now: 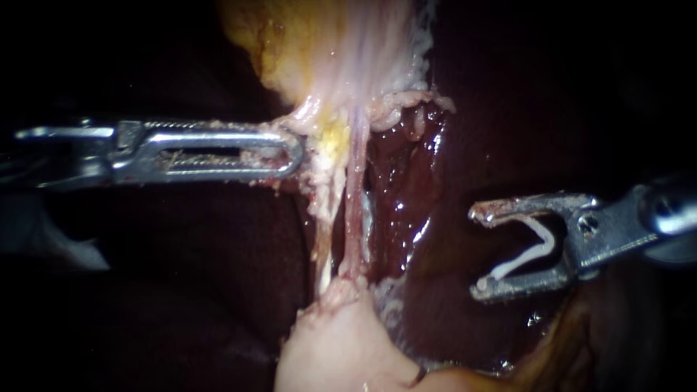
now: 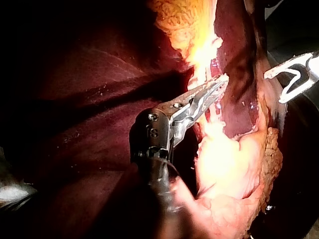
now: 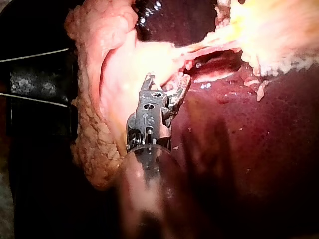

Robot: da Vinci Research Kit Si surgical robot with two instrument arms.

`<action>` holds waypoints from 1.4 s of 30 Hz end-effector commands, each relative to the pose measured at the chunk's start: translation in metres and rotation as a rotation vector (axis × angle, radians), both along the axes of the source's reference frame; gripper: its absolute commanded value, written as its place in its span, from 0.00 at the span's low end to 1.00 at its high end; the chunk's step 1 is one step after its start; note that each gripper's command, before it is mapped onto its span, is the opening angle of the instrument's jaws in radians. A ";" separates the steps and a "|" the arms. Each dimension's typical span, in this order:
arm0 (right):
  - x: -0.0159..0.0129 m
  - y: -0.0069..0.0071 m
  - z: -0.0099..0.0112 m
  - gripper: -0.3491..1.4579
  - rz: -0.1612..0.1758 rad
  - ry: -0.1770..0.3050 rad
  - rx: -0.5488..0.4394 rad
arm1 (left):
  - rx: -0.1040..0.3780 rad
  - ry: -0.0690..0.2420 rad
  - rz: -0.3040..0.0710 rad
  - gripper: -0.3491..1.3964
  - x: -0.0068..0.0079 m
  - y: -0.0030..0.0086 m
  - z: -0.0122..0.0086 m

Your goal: Grabbing gallbladder

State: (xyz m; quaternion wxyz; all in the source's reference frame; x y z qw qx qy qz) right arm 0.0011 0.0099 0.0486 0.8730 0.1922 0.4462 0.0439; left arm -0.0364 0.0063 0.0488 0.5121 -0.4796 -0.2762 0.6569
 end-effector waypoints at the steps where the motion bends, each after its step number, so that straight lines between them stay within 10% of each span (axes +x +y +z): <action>1: 0.0000 0.0000 0.0000 0.45 0.000 0.000 0.000 | 0.000 -0.001 0.000 0.14 0.0000 0.0000 0.0000; 15: 0.0000 0.0000 0.0000 0.45 0.004 -0.002 0.005 | -0.108 0.017 0.055 0.69 -0.0001 -0.0003 -0.0009; 26: 0.0000 0.0000 0.0000 0.45 0.002 -0.001 0.006 | -0.145 0.045 0.047 0.71 0.0009 0.0005 -0.0008; 42: 0.0000 0.0000 0.0000 0.45 0.001 0.000 0.006 | -0.171 0.092 0.075 0.67 0.0004 0.0003 0.0076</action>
